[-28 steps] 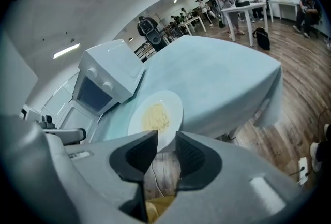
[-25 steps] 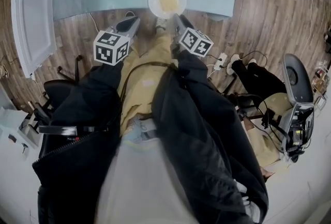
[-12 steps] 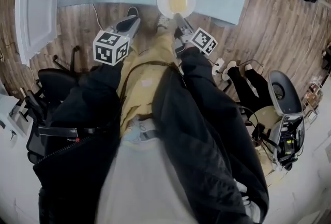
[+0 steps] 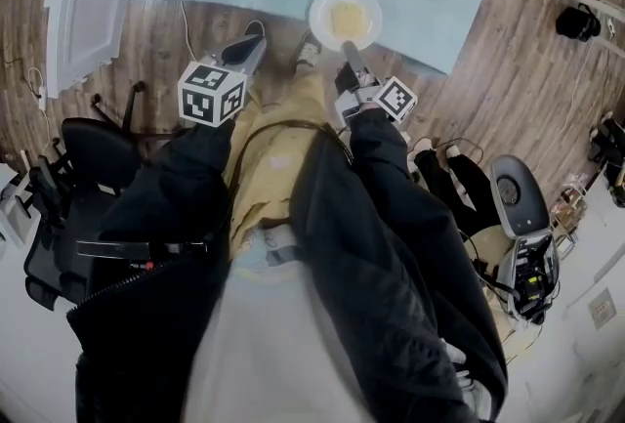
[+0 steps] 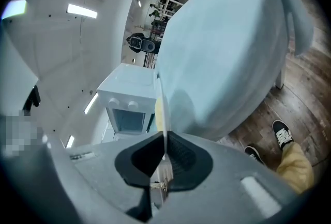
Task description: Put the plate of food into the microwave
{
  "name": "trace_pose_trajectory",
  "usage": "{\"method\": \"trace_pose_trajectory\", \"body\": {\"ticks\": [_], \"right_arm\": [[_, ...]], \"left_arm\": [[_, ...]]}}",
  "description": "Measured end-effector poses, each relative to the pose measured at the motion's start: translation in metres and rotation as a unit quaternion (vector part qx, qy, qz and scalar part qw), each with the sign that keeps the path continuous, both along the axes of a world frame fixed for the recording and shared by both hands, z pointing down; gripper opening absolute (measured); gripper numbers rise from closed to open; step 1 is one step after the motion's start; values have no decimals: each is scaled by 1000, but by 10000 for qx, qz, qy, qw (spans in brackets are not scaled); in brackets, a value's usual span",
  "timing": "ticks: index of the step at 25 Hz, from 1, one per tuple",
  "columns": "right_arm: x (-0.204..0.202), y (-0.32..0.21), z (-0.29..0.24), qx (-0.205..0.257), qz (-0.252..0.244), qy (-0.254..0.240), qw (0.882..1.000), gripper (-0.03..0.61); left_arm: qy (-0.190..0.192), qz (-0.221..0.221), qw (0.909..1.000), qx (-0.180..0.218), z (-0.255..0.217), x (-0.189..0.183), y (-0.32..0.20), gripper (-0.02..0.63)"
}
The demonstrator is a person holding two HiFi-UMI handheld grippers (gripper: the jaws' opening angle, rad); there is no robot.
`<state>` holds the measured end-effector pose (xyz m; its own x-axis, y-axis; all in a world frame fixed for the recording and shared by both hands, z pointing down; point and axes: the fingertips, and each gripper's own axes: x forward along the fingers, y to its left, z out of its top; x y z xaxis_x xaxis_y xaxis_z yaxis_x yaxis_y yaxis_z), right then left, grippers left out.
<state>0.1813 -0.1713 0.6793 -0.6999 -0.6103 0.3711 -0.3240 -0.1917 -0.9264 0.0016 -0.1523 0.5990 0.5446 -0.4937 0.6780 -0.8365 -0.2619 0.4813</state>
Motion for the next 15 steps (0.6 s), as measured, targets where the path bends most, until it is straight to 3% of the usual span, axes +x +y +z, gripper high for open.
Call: {"method": "trace_pose_trajectory", "body": {"ticks": [4, 15], "right_arm": [[-35, -14, -20, 269, -408, -135, 9987, 8], [-156, -39, -49, 340, -1343, -405, 9895, 8]], "left_arm": [[53, -259, 9996, 66, -7, -19, -6, -3], [102, -833, 9962, 214, -20, -83, -23, -5]]}}
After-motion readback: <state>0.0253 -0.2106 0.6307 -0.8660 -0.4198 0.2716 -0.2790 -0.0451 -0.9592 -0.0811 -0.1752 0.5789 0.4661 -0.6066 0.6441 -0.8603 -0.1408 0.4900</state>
